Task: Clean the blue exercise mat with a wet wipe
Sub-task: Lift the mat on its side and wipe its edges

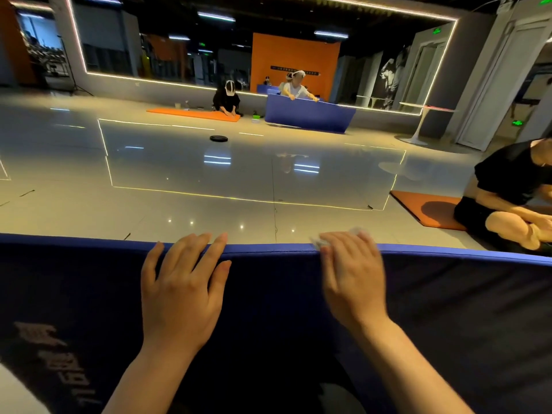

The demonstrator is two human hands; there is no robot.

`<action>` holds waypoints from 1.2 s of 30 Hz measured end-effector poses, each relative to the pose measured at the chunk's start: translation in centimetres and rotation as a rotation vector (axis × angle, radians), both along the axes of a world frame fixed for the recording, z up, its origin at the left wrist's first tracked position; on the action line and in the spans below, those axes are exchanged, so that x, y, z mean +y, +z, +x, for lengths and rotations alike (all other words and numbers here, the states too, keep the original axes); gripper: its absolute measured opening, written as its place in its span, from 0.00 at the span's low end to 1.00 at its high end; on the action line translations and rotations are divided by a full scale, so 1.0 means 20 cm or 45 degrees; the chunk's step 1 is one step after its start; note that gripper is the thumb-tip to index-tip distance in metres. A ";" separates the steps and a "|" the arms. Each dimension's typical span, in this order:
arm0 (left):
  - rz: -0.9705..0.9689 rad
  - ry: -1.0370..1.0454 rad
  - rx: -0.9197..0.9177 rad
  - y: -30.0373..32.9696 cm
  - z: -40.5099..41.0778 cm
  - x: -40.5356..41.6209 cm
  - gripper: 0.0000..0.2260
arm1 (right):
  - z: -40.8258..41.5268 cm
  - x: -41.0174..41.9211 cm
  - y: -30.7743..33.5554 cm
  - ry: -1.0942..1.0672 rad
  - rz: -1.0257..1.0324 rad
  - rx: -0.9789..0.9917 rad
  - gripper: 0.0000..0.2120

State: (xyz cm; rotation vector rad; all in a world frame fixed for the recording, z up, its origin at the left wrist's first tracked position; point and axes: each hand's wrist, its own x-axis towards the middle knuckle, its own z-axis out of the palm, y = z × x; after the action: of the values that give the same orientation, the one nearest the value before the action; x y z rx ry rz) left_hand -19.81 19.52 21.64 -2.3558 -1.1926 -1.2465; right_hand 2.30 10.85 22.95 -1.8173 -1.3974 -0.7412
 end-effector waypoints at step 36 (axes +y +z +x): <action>0.075 -0.083 0.108 0.02 -0.12 -0.02 0.20 | 0.02 0.00 0.00 0.185 -0.110 -0.341 0.18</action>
State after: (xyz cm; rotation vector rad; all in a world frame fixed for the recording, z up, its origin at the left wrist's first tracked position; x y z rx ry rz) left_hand -22.23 19.21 21.97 -2.3966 -1.0470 -1.1717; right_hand 2.76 10.90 23.00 -1.7055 -1.7389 -0.8844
